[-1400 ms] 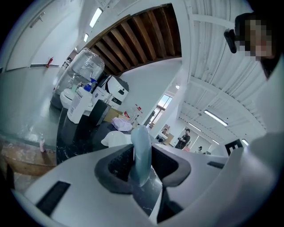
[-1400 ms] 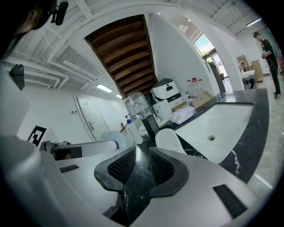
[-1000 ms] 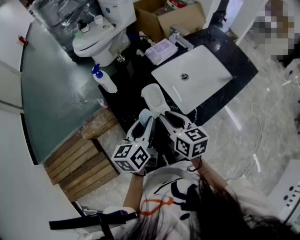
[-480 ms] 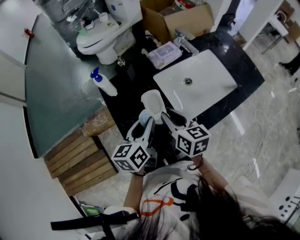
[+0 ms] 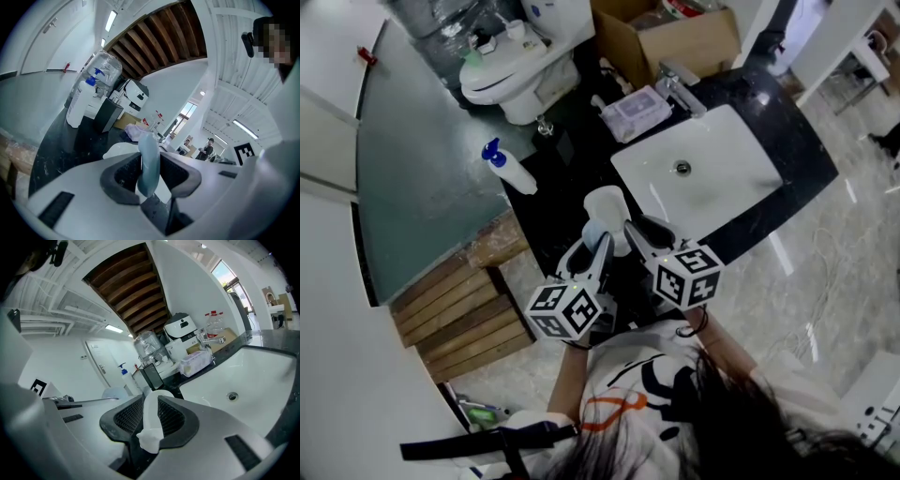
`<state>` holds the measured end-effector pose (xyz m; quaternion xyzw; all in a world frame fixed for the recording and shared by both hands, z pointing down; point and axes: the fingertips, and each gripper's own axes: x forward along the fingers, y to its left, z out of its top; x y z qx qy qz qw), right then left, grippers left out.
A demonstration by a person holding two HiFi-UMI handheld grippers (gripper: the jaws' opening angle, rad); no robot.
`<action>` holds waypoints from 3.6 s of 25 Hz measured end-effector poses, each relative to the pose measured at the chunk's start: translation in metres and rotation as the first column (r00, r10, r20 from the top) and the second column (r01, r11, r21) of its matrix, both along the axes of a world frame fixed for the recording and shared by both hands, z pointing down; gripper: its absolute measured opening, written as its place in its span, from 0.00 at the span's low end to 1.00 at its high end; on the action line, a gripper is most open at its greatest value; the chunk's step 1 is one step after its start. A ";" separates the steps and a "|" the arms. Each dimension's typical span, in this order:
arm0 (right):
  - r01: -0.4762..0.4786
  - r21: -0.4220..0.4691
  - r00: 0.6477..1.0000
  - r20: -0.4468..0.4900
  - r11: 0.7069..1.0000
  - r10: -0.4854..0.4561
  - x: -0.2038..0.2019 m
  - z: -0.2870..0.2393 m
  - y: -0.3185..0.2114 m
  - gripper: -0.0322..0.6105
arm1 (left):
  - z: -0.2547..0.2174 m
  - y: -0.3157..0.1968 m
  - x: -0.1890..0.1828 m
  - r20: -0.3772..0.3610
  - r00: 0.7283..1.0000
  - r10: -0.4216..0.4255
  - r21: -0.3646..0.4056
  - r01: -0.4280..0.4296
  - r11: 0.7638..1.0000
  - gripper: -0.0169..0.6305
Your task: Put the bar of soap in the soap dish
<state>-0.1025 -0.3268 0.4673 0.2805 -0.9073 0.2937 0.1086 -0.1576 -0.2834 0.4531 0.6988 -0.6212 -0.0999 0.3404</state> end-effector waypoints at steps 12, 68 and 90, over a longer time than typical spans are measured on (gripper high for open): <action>0.017 -0.025 1.000 0.007 1.000 -0.017 -0.001 0.006 -0.012 0.21 | 0.008 -0.018 -0.006 -0.021 1.000 0.020 -0.002 -0.020 1.000 0.21; -0.037 -0.087 0.999 -0.011 0.995 0.036 -0.004 0.023 -0.036 0.21 | 0.061 -0.060 0.011 0.067 0.976 0.208 -0.173 -0.194 0.966 0.21; -0.024 -0.078 1.000 -0.011 0.997 0.024 -0.011 0.021 -0.026 0.21 | 0.039 -0.050 -0.022 0.153 0.978 0.142 -0.157 -0.118 0.981 0.24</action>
